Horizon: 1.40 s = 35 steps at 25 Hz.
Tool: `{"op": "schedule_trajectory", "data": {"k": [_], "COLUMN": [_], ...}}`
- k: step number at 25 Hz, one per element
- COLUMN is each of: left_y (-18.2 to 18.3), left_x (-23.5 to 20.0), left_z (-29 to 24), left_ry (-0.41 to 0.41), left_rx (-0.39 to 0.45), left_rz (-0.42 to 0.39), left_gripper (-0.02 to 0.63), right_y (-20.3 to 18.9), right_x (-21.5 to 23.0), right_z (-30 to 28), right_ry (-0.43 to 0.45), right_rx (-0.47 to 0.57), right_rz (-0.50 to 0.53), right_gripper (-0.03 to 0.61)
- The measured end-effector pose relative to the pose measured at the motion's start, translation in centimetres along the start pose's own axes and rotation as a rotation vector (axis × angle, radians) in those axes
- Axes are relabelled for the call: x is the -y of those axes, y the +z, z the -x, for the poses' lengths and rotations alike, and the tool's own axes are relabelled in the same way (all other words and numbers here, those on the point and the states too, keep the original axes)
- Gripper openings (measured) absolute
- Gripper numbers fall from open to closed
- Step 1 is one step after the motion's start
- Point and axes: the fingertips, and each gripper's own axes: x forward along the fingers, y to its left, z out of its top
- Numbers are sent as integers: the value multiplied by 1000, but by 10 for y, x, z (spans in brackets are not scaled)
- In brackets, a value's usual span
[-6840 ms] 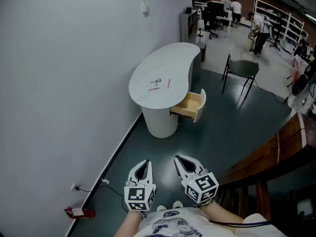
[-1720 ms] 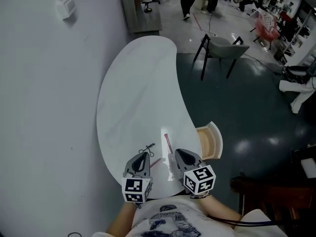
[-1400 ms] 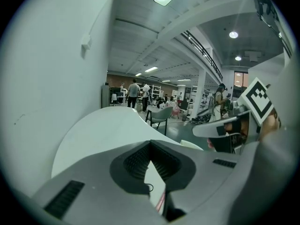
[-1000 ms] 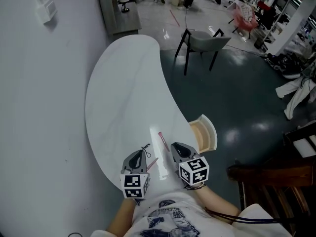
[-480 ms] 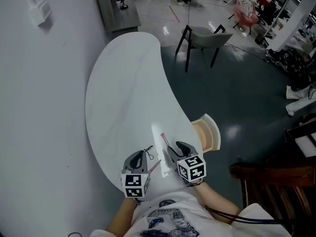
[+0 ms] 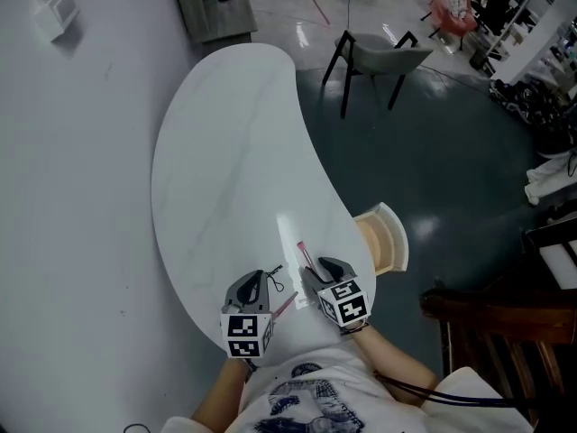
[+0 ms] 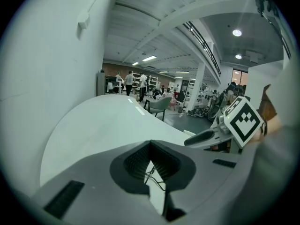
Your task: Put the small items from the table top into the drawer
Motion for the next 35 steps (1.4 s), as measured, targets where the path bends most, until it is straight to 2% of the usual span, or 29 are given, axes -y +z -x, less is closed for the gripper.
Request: {"op": "schedule_trajectory", "data": {"k": [5,10,17,35], "left_y": [-1,-1,-4,-5], "left_x": [-8,-16,-24,-30], "left_z": [-8,-14,-16,-11], "left_ry": [1,2,-5,4], "left_rx": [-13,-22,-32,-25], "left_rz": [13,31,54,63], "left_gripper": [20,21,20,20], "right_y": [-8,-14,-22,-26], "right_x": [1,6,7,9], "right_z": [-18,-30,-40,-44], "right_ry": [11,-19,-36,-67], "right_rx": [-39,-90,-153,-177], "right_rz": [-15,-7,-6,7], "right_gripper": [167,166,121,61]}}
